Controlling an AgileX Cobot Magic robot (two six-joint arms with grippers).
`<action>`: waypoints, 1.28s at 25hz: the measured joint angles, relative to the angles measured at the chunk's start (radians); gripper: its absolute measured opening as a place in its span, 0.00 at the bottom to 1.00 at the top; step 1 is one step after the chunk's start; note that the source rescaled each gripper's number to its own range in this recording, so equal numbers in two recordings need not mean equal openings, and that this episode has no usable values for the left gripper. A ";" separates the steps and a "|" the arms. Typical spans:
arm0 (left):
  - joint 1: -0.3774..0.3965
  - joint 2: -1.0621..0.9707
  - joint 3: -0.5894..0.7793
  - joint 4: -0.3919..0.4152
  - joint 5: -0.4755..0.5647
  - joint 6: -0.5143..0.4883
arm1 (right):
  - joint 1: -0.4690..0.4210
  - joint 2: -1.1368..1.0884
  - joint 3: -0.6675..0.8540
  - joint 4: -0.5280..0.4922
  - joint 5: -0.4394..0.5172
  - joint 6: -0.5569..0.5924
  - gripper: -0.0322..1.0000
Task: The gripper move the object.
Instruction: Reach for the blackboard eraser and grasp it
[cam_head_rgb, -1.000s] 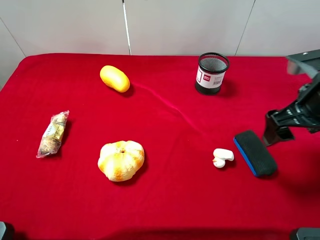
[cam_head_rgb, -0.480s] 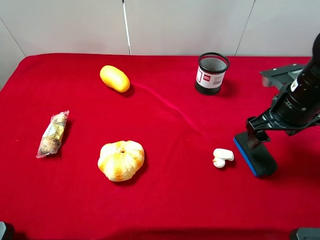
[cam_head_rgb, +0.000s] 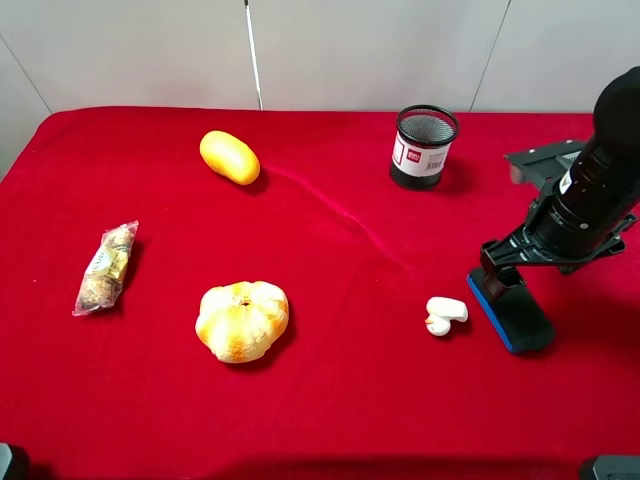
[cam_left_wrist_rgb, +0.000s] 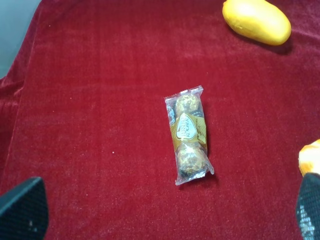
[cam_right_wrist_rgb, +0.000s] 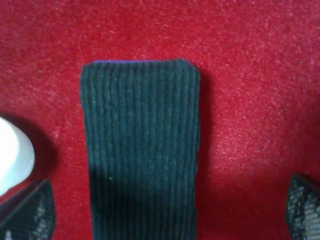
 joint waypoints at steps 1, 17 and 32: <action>0.000 0.000 0.000 0.000 0.000 0.000 | 0.000 0.005 0.000 0.001 -0.002 0.000 1.00; 0.000 0.000 0.000 0.000 0.000 0.000 | 0.000 0.095 0.001 0.053 -0.044 -0.034 1.00; 0.000 0.000 0.000 0.000 0.000 0.000 | 0.000 0.155 0.002 0.062 -0.049 -0.038 1.00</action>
